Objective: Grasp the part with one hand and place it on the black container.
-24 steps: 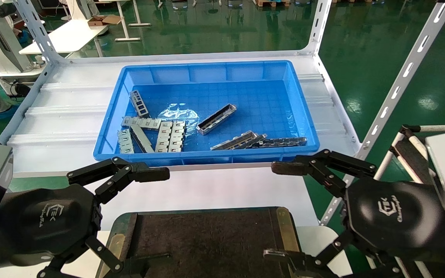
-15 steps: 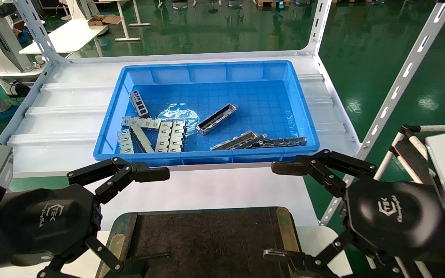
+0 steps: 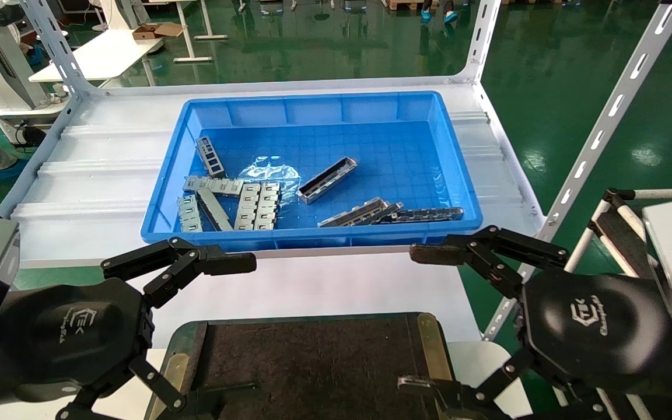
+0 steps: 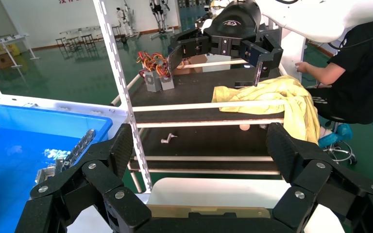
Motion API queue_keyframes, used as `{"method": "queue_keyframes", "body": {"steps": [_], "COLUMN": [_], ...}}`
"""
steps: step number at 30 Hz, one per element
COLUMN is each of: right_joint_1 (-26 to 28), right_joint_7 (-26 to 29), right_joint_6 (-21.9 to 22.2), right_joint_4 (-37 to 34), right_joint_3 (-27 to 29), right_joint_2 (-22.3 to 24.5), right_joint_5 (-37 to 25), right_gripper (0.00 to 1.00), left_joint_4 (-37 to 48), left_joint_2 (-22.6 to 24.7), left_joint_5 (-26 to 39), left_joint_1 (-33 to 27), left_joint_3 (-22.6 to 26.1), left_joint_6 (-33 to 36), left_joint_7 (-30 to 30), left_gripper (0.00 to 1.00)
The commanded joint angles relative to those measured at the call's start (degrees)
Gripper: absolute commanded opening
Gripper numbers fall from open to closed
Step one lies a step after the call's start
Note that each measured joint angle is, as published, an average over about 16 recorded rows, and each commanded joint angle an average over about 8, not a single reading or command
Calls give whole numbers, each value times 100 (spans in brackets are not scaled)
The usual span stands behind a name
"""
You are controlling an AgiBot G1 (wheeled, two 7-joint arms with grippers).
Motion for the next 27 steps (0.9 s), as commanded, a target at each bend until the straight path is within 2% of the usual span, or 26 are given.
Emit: {"method": "queue_keyframes", "body": {"steps": [1,19,27], "right_joint_1": [0,1,4], "right_joint_7": [0,-1,-4], "right_joint_6": [0,-1,-1], "right_joint_4": [0,-3,-5], "right_joint_3": [0,-2,-6], "right_joint_2": [0,0,0], "right_joint_5": [0,0,2], "right_gripper": [100,100,100], "left_joint_4": [0,-17,-147], "left_joint_2": [0,-17,-32], "left_joint_5": [0,19,174], "left_joint_1": [0,-2,36], "left_joint_3": [0,-6,-39], "left_joint_6": [0,-21,-254], "left_joint_7": [0,8,121], "left_gripper": [100,100,100]}}
